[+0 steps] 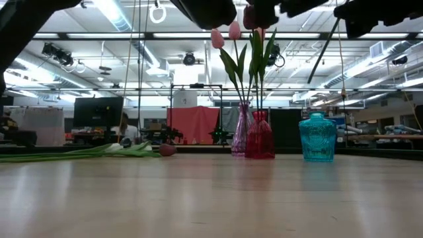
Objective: Sort flowers into vase by color
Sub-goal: Put the white flower into the blue vase
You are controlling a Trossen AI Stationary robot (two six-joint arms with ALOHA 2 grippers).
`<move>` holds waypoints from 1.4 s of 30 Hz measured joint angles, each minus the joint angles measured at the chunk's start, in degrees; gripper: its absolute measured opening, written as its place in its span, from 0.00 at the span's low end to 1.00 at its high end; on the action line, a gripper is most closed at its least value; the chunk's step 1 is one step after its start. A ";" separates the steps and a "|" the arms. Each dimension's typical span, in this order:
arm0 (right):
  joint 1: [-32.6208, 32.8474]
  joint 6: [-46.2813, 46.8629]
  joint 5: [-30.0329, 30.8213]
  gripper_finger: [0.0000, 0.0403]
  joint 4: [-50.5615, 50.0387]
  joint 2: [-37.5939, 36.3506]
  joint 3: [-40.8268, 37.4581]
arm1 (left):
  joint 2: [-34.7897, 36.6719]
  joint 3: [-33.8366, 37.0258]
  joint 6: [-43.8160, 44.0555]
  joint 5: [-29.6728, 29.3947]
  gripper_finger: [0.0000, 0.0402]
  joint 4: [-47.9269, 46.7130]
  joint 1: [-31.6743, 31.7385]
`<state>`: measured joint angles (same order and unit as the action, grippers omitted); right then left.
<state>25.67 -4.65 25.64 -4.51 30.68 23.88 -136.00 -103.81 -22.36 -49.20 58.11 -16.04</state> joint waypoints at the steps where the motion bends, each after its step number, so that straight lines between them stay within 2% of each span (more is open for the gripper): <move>1: 0.01 0.06 1.33 0.02 -0.58 -0.04 0.02 | 0.00 0.00 -0.99 -1.12 0.39 -0.03 -0.12; 6: 0.00 3.30 14.08 0.02 -6.89 -0.04 0.04 | 0.00 0.00 -2.53 -3.26 0.43 -0.52 -1.91; 13: -1.15 9.20 20.23 0.02 -15.97 0.40 2.51 | 0.00 0.00 1.51 -8.69 0.41 -6.36 -2.53; 17: -2.40 10.41 20.82 0.02 -19.58 0.44 4.49 | 0.04 0.00 1.86 -11.89 0.41 -7.11 -3.29; 23: -3.80 10.04 19.97 0.02 -21.60 0.44 6.87 | 0.04 0.00 1.85 -12.69 0.41 -7.07 -3.64; 29: -6.08 13.50 17.37 0.02 -25.64 0.79 6.97 | 0.07 0.00 5.02 -13.68 0.40 -7.59 -3.60; 34: -8.51 12.39 16.33 0.02 -24.17 1.57 6.09 | 0.11 0.00 12.04 -9.98 0.40 -12.64 -3.45; 37: -10.43 12.46 13.49 0.02 -23.50 1.73 5.25 | 0.12 -0.01 18.88 -5.89 0.40 -18.88 -2.75; 39: -12.05 12.62 12.33 0.02 -23.40 2.04 4.69 | 0.13 -0.03 24.98 -1.16 0.40 -24.34 -1.83; 42: -15.37 12.64 12.08 0.02 -23.01 3.37 3.73 | 0.09 -1.94 33.81 9.47 0.40 -34.66 -0.23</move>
<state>10.30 7.99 37.72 -27.52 34.05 27.60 -135.92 -105.75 11.45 -39.73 23.45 -16.27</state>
